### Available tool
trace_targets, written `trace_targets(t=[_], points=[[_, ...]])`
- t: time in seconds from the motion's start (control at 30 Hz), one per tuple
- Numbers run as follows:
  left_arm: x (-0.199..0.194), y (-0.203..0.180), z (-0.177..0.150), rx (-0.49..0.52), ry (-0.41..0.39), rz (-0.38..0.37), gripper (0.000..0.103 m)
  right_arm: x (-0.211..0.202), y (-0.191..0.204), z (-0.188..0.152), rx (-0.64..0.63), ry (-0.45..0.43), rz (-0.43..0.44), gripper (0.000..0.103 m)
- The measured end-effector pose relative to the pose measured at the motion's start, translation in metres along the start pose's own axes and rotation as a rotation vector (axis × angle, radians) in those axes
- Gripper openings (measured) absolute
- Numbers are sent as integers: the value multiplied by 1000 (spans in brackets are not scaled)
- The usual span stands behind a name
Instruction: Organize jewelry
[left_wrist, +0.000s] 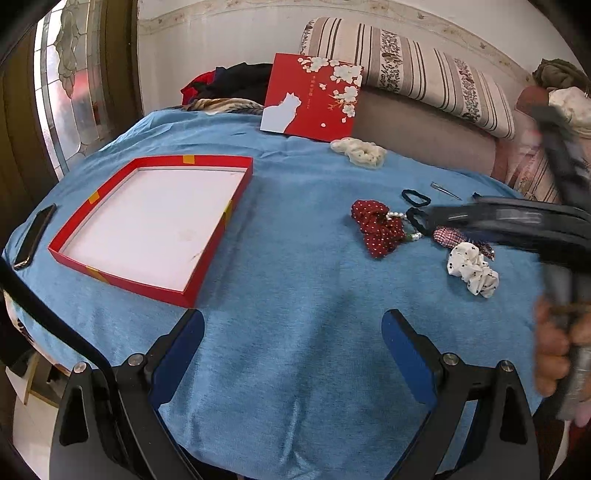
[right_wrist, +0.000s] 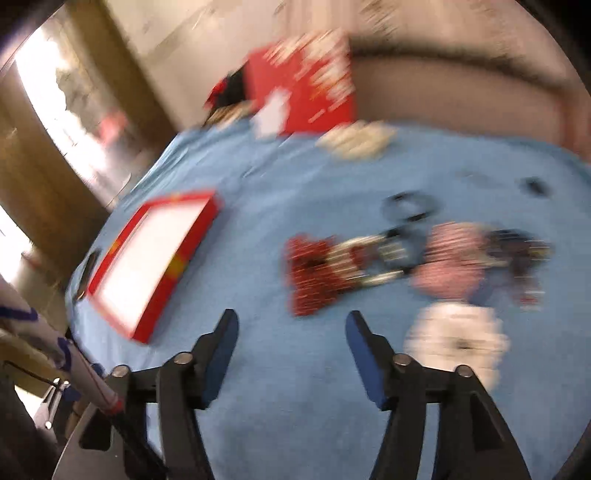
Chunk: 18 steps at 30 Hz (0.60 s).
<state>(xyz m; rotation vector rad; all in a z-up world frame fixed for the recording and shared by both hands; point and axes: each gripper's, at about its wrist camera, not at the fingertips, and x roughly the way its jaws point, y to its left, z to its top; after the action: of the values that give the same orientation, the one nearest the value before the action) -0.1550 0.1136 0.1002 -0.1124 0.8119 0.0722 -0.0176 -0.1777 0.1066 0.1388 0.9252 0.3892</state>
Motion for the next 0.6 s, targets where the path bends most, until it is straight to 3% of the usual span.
trace_targets(t=[0.1, 0.17, 0.3, 0.4, 0.5, 0.6], points=[[1, -5, -2, 3, 12, -14, 96, -16, -37, -9, 13, -31, -213, 68], [1, -11, -2, 12, 20, -23, 96, -5, -71, -15, 92, 25, -268, 40], [-3, -18, -3, 19, 33, -35, 96, 28, -103, -29, 189, 109, -243, 38], [-7, -18, -3, 21, 34, -21, 96, 43, -92, -47, 210, 177, -155, 36], [-7, -14, -2, 18, 39, -7, 96, 35, -76, -57, 140, 179, -168, 36], [-5, -14, 0, 12, 49, -3, 96, 12, -84, -65, 184, 133, -144, 42]])
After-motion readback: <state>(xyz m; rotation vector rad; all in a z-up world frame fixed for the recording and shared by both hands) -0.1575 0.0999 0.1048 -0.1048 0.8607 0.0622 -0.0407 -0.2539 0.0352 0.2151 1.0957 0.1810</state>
